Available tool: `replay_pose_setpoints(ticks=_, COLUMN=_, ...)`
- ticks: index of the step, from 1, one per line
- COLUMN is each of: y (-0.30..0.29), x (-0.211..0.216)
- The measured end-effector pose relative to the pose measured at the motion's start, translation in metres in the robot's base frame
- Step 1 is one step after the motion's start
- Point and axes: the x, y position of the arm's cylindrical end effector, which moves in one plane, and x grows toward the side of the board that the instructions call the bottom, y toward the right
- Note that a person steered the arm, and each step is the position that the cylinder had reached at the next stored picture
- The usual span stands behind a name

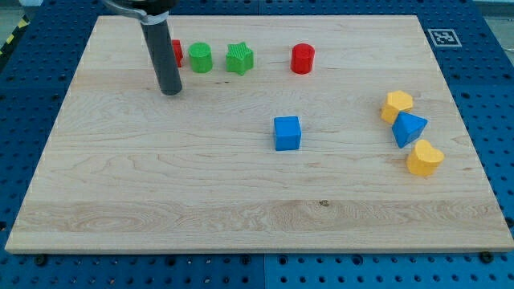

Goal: Push the red star slightly downwards

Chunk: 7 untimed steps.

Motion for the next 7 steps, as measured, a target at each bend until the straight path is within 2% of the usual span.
replay_pose_setpoints(ticks=1, y=-0.053, x=-0.018)
replay_pose_setpoints(ticks=2, y=-0.102, x=-0.062)
replay_pose_setpoints(ticks=3, y=-0.112, x=-0.115)
replay_pose_setpoints(ticks=4, y=-0.078, x=-0.133)
replay_pose_setpoints(ticks=5, y=-0.034, x=-0.127)
replay_pose_setpoints(ticks=7, y=-0.023, x=-0.124)
